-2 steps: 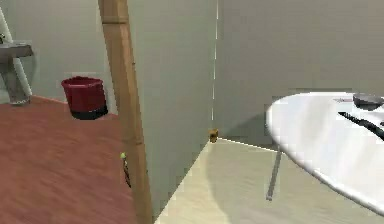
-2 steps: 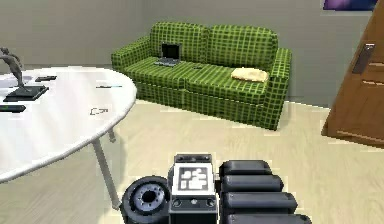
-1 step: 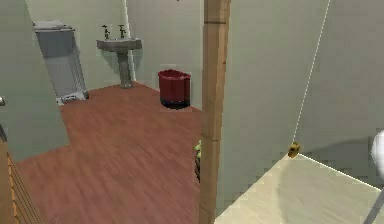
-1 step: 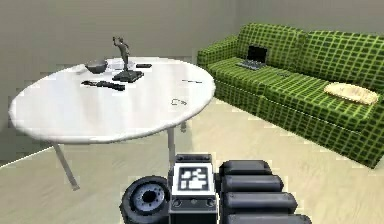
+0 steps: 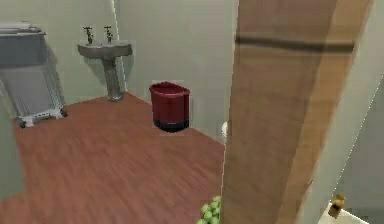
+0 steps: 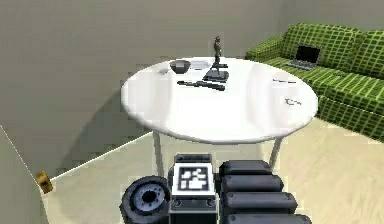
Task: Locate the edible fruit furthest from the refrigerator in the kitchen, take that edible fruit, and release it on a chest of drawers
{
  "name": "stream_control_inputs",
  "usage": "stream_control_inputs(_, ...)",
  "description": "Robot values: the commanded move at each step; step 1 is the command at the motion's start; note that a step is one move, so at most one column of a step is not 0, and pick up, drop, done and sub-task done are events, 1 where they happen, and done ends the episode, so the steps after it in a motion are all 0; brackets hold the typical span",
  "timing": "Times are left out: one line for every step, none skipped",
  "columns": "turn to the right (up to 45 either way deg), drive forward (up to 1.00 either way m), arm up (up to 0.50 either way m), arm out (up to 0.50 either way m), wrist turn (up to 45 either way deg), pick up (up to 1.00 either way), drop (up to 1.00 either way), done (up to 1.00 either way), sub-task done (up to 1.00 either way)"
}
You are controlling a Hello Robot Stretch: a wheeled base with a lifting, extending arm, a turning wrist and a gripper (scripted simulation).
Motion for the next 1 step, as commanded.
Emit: stream_control_inputs(-42.0,0.00,0.00,0.00,0.0,0.00,0.00,0.00,0.00)
